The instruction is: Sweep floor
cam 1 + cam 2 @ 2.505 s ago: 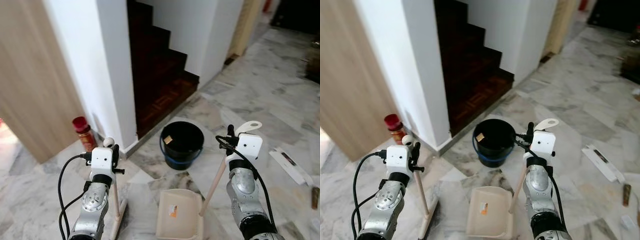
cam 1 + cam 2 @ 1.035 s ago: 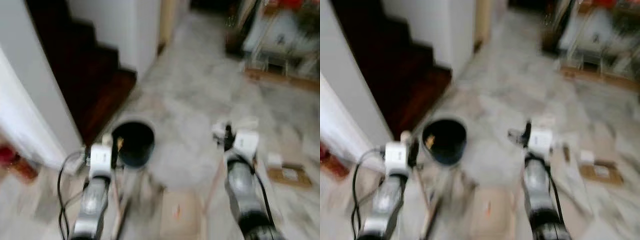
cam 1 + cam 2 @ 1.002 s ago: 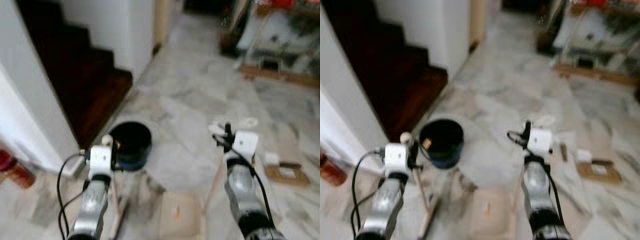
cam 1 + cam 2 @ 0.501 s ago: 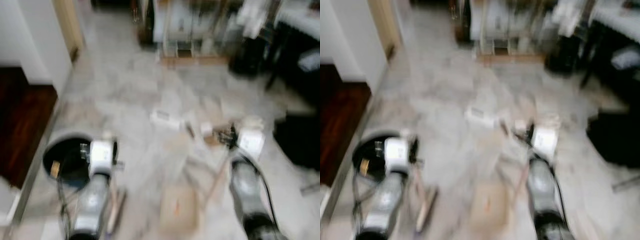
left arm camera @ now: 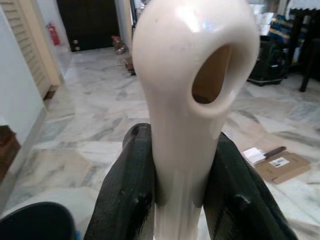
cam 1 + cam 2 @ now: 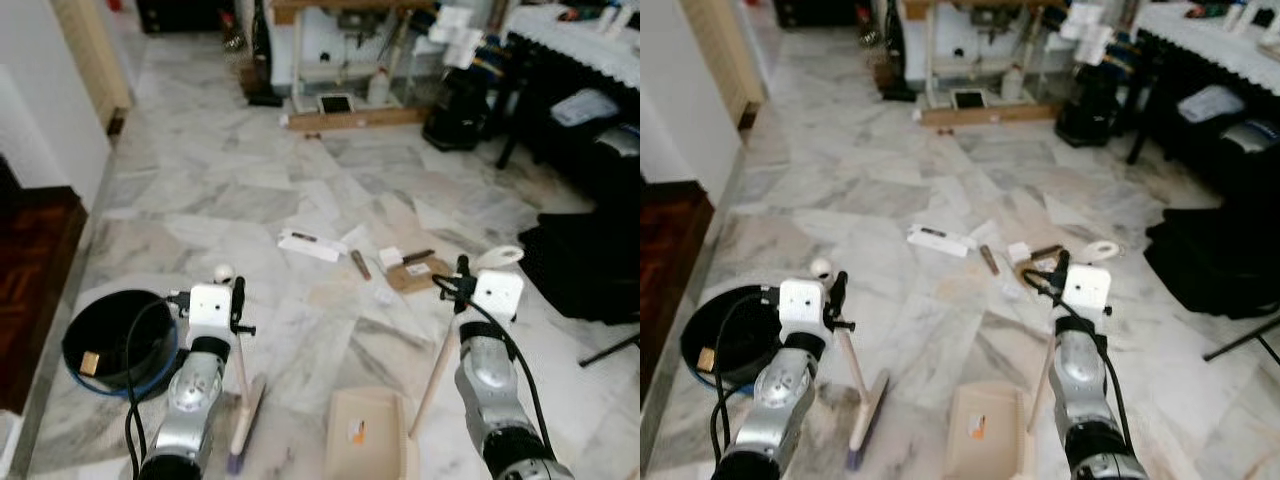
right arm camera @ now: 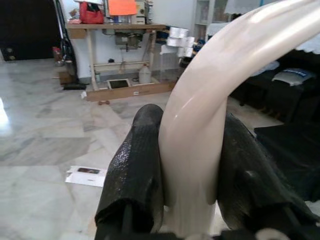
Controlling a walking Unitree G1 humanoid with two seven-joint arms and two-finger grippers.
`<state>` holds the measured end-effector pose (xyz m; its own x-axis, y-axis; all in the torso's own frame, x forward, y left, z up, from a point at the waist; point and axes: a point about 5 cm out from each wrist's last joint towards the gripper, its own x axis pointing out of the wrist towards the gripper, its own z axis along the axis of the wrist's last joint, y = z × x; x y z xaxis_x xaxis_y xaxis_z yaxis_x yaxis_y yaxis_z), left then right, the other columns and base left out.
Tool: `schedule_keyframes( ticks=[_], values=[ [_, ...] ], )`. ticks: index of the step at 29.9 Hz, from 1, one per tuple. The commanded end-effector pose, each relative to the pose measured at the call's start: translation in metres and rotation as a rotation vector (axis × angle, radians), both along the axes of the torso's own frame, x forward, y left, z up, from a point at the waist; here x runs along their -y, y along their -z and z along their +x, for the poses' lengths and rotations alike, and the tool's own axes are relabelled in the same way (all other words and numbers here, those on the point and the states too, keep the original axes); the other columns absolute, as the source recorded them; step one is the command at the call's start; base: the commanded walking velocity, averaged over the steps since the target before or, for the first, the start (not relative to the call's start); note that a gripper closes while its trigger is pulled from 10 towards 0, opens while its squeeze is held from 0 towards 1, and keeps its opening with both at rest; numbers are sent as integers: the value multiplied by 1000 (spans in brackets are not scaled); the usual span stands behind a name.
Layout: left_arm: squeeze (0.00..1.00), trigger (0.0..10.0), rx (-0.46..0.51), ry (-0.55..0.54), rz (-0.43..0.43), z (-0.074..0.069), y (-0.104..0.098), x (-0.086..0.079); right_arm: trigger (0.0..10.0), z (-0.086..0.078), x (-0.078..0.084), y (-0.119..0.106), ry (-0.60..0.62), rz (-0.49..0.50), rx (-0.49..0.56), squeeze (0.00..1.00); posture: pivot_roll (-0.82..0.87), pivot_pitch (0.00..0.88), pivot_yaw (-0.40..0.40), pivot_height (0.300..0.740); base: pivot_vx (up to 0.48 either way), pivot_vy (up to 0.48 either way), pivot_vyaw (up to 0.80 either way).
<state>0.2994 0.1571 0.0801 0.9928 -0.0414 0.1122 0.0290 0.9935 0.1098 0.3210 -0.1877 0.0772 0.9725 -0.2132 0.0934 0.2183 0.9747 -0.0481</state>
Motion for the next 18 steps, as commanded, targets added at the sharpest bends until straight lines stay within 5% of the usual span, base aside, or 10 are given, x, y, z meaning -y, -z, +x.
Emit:
schedule_keyframes(
  ticks=[1, 18],
  values=[
    [0, 10000, 32, 11, -4, 3, -6, 2, 10000, 4, 2, -12, 9, 5, 60, 0, 56, 0, -5, 740, 0, 0, 0],
    [0, 10000, 47, 5, -26, 2, -8, 3, 10000, 7, -4, -18, -25, -22, 84, 0, 45, 0, -10, 740, 29, 0, 0]
  ],
)
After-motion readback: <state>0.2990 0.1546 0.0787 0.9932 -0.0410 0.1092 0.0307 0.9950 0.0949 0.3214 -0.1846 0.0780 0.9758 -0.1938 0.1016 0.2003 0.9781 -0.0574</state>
